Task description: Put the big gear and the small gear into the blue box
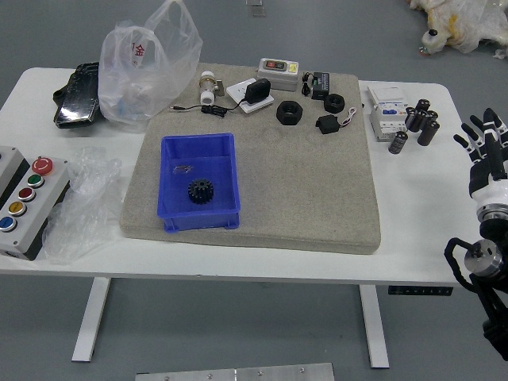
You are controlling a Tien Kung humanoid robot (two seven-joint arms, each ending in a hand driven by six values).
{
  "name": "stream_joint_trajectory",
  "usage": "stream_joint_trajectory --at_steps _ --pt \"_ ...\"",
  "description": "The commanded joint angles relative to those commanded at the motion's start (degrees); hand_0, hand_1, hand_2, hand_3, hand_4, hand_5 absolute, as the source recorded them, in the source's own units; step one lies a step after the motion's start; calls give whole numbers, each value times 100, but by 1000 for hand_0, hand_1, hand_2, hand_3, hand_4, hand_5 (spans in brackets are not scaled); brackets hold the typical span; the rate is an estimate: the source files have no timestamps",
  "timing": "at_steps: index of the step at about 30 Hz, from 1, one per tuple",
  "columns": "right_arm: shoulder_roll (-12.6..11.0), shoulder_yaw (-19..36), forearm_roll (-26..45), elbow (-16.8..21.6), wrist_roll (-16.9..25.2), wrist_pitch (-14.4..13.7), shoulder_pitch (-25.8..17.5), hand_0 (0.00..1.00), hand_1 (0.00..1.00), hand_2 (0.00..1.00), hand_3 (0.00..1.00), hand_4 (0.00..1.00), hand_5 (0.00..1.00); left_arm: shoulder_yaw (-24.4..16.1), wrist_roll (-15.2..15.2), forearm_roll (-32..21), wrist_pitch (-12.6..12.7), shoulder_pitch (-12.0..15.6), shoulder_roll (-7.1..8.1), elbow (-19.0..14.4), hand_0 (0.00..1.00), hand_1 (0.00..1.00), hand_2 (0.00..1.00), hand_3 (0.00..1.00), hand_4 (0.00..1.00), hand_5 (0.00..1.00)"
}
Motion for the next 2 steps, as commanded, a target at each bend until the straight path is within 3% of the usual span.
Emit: stream_joint_trajectory --at_steps 2 --pt "55 -61 276 59 40 155 10 583 635 612 701 685 362 2 1 18 -4 2 -2 -3 662 570 537 675 659 306"
